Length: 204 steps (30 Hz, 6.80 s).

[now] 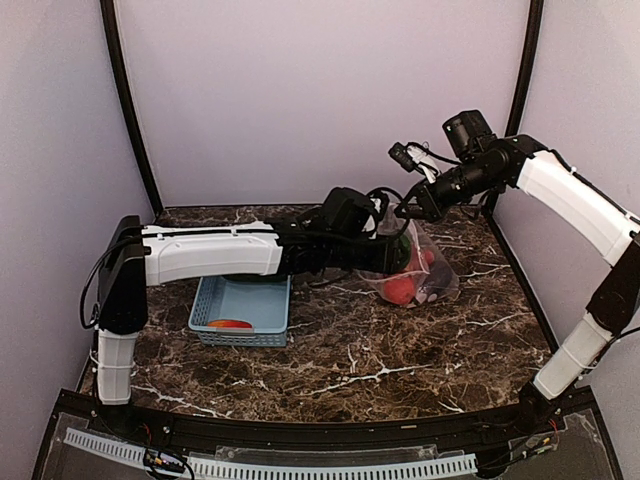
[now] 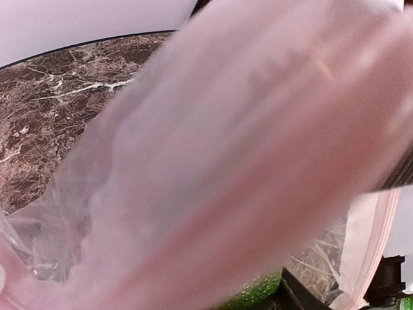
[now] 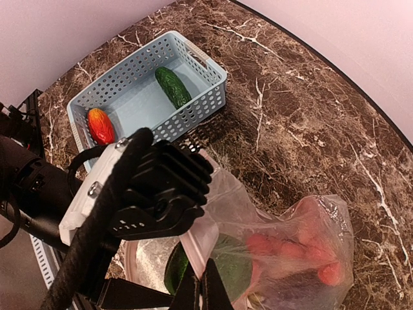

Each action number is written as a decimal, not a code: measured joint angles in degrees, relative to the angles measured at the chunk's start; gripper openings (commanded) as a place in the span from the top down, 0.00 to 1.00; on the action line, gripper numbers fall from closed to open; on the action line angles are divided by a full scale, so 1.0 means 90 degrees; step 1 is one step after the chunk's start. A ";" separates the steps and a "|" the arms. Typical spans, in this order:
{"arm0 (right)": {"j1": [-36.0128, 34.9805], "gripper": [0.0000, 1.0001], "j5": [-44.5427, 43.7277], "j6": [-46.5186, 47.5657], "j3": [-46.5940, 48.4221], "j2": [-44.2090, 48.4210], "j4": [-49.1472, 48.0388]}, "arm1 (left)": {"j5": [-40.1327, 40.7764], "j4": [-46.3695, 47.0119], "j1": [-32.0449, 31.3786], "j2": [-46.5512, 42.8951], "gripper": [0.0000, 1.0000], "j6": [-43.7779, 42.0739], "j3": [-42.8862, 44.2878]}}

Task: Place the food in the zip-top bag and seal the zipper
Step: Place the fake fruit in the zipper food storage bag, then adjust the zipper food storage bag at the center of the board, then pick up the fake vegetable from the bin.

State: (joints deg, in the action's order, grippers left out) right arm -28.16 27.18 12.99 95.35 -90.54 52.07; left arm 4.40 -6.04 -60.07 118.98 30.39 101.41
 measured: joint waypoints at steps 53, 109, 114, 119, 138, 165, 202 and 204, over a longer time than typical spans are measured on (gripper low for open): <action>0.0107 1.00 -0.0214 0.0034 -0.1185 0.0957 -0.0476 | 0.0971 -0.3820 0.1421 -0.4966 0.14 -0.1124 -0.4532; 0.0221 1.00 -0.2467 0.0289 -0.0073 0.0653 -0.0296 | -0.0362 0.0697 -0.0187 -0.0920 0.99 0.1673 -0.0440; 0.0226 1.00 -0.2798 0.0347 0.0192 0.0544 -0.0194 | -0.0435 0.0678 -0.0119 -0.0670 0.82 0.1671 -0.0437; 0.0384 1.00 -0.3060 0.0386 0.0882 0.0299 -0.0151 | -0.0818 0.0469 0.0029 -0.0352 0.33 0.1146 0.0073; 0.0505 1.00 -0.1438 0.0170 -0.1319 0.0959 -0.0622 | -0.1005 -0.1353 0.2973 -0.3177 0.21 -0.0976 -0.3621; 0.0505 1.00 -0.0962 0.0141 -0.1872 0.1455 -0.1073 | -0.1052 0.0517 0.4044 -0.1333 0.26 0.3186 -0.4192; 0.0505 1.00 -0.0855 0.0143 -0.1948 0.1438 -0.1105 | -0.0321 -0.1661 0.3215 -0.1661 0.53 -0.0228 -0.2450; 0.0505 1.00 -0.0855 0.0143 -0.1970 0.1438 -0.1107 | -0.0483 -0.2062 0.3215 -0.1727 0.54 -0.0578 -0.2443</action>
State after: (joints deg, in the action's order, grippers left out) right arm -23.62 19.49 14.28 77.62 -77.60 42.11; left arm 0.05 -24.60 -31.14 103.44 25.19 79.42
